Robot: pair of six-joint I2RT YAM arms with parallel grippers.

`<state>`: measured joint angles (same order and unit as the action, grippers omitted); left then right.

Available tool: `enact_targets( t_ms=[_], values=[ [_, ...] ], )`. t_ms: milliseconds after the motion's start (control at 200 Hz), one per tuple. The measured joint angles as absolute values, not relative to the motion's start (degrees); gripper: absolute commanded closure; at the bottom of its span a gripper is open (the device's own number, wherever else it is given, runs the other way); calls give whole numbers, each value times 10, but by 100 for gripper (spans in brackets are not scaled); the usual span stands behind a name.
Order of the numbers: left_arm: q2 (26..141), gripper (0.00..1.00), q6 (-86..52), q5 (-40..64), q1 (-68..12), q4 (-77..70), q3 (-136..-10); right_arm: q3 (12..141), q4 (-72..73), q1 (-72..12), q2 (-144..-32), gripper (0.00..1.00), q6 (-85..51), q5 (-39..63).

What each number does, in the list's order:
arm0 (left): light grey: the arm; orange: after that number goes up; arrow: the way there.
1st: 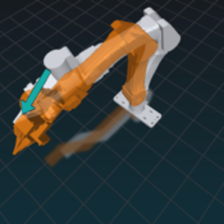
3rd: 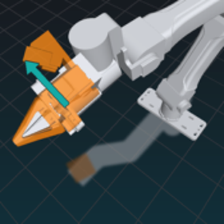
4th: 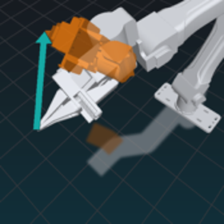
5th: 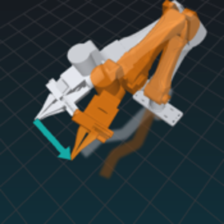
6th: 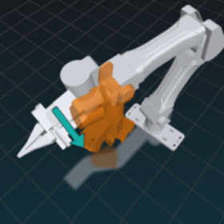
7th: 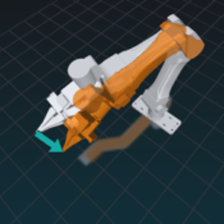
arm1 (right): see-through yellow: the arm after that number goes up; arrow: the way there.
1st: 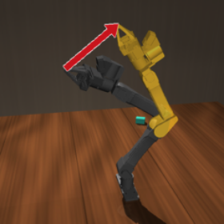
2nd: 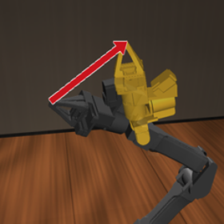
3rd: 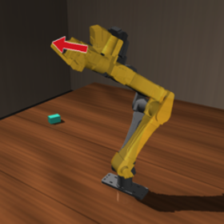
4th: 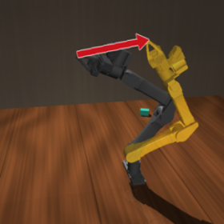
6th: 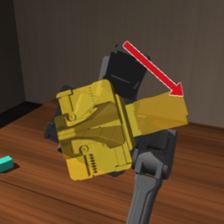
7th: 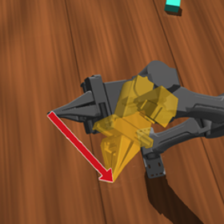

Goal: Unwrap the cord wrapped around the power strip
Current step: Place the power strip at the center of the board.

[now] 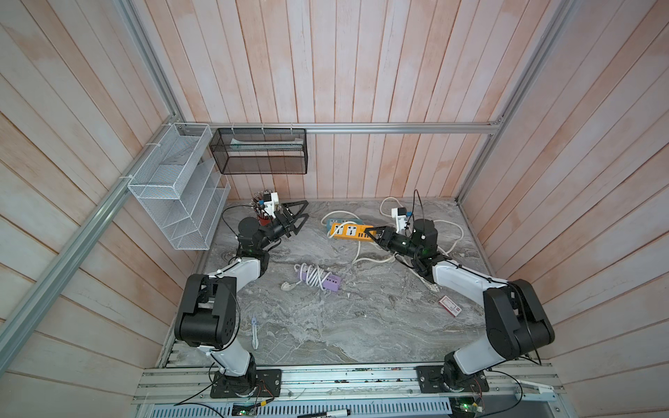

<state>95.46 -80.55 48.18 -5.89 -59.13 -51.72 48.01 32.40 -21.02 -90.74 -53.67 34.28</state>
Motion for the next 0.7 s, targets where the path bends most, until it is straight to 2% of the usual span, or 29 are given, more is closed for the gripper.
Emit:
enact_targets(
  t_ms=[225, 530, 700],
  values=[
    [955, 0, -803, 494, -59, -589, -517, 476, 352, -227, -945, 100, -549, 322],
    [954, 0, -774, 508, -59, -564, -513, 482, 412, -182, -947, 100, -615, 336],
    [954, 0, -774, 508, -59, -566, -510, 483, 456, -209, -1001, 100, -641, 327]
  ],
)
